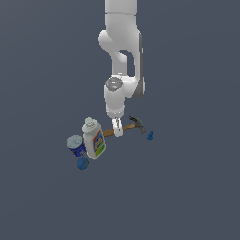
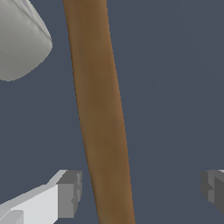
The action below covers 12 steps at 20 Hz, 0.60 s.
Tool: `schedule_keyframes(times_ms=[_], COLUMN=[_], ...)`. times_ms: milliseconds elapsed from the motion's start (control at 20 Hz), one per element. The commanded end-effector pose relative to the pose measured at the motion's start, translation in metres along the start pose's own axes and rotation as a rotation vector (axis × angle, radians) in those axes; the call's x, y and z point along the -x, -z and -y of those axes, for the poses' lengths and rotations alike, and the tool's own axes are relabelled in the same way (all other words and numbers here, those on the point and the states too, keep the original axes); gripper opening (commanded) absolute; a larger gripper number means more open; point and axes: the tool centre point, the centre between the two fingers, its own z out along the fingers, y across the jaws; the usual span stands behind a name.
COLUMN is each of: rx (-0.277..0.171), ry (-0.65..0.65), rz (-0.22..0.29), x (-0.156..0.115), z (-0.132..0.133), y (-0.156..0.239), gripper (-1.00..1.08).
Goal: Pick up a designated object from a clutter of objects.
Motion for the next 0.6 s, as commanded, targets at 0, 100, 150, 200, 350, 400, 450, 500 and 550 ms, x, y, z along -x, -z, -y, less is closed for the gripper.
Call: schedule_keyframes(times_ms=[0, 100, 150, 200, 350, 400, 450, 500, 550], rx=[0.000, 0.000, 0.000, 0.000, -0.001, -0.001, -0.001, -0.001, -0.001], ry=[-0.001, -0.002, -0.002, -0.002, -0.002, -0.002, -0.002, -0.002, -0.002], rz=[0.000, 0.000, 0.000, 0.000, 0.000, 0.000, 0.000, 0.000, 0.000], x=[0.000, 0.000, 0.000, 0.000, 0.000, 0.000, 0.000, 0.000, 0.000], z=[0.000, 0.000, 0.000, 0.000, 0.000, 0.000, 0.000, 0.000, 0.000], y=[-0.010, -0.015, -0.017, -0.019, -0.021, -0.021, -0.021, -0.021, -0.021], gripper=[1.00, 1.00, 1.00, 1.00, 1.00, -1.00, -1.00, -1.00, -1.00])
